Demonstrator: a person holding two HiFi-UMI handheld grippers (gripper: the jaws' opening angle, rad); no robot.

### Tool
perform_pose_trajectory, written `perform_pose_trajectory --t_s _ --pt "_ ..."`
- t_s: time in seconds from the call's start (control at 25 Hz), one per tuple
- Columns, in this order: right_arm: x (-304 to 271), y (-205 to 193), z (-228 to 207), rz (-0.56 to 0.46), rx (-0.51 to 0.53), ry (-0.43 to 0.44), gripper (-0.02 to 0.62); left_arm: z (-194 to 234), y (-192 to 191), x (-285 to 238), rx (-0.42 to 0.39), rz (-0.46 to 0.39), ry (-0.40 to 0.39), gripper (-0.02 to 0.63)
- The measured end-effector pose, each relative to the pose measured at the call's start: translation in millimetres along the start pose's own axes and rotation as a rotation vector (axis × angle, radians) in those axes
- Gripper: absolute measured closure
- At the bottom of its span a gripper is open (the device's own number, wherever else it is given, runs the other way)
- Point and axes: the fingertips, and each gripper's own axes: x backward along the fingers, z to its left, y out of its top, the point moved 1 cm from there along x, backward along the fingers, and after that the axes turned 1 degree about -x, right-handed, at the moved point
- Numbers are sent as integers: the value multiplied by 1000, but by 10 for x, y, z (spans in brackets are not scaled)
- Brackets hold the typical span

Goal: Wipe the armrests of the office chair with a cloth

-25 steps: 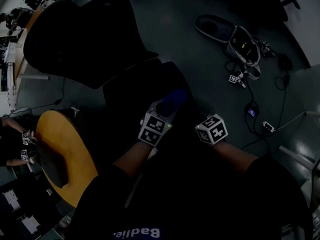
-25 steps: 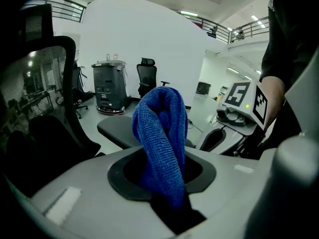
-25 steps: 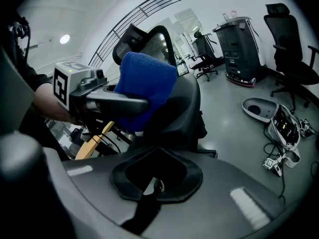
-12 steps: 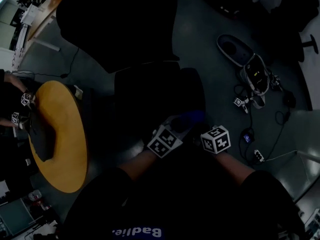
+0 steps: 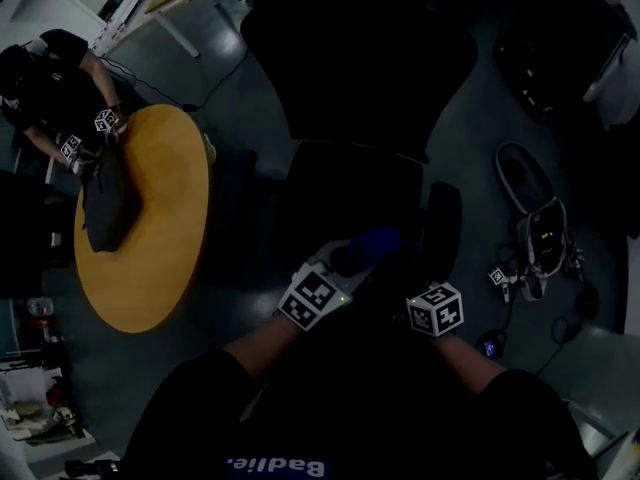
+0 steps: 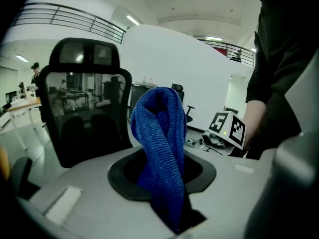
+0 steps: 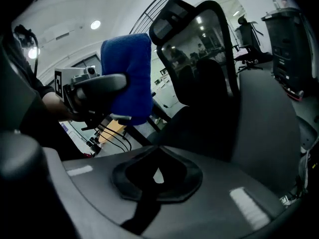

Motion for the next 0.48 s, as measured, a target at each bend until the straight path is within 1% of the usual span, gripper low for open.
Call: perform_pose_trajectory --t_s 0.12,0.24,0.36,0.48 --pt "-169 181 178 10 40 32 591 413 19 408 40 -38 108 476" --pt "-359 358 299 9 68 37 591 827 -12 783 73 -72 192 476" --pt "-565 516 422 -6 59 17 591 1178 -47 1137 97 -106 241 476" --pt "-780 665 643 -21 31 2 591 1466 -77 1464 103 -131 258 476"
